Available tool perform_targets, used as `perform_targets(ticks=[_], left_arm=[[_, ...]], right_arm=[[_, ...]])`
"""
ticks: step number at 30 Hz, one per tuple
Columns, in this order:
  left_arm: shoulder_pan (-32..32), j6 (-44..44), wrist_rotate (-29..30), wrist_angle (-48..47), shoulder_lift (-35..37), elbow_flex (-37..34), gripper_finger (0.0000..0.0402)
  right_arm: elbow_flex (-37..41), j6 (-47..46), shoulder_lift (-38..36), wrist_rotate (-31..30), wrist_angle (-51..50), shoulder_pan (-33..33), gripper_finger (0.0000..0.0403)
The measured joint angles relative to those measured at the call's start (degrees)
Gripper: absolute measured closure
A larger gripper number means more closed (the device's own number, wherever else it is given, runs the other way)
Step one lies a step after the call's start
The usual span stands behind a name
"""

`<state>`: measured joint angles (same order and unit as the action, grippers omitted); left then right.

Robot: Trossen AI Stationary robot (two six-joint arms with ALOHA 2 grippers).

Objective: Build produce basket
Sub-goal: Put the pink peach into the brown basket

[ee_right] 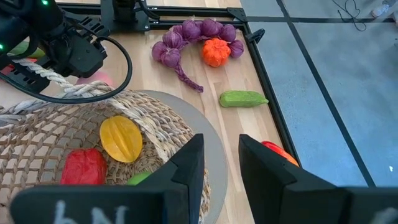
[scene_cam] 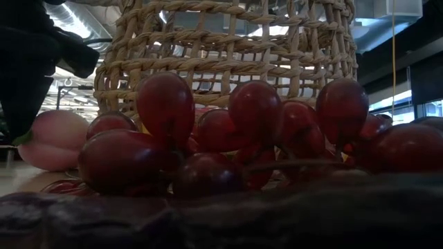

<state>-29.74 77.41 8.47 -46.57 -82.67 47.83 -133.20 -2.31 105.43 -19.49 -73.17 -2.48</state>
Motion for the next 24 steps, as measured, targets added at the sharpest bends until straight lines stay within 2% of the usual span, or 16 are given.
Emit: perform_targets(ticks=[12,24], left_arm=[[-0.1,-1.5,-0.4,-0.8,0.0,0.5,0.0401],[-0.1,-4.2,-0.7,-12.4,0.0,9.2,0.0401]], right_arm=[[0.0,1.2,0.0,0.0,0.0,0.0,0.0305],[0.0,1.3,0.0,0.0,0.0,0.0,0.0305]])
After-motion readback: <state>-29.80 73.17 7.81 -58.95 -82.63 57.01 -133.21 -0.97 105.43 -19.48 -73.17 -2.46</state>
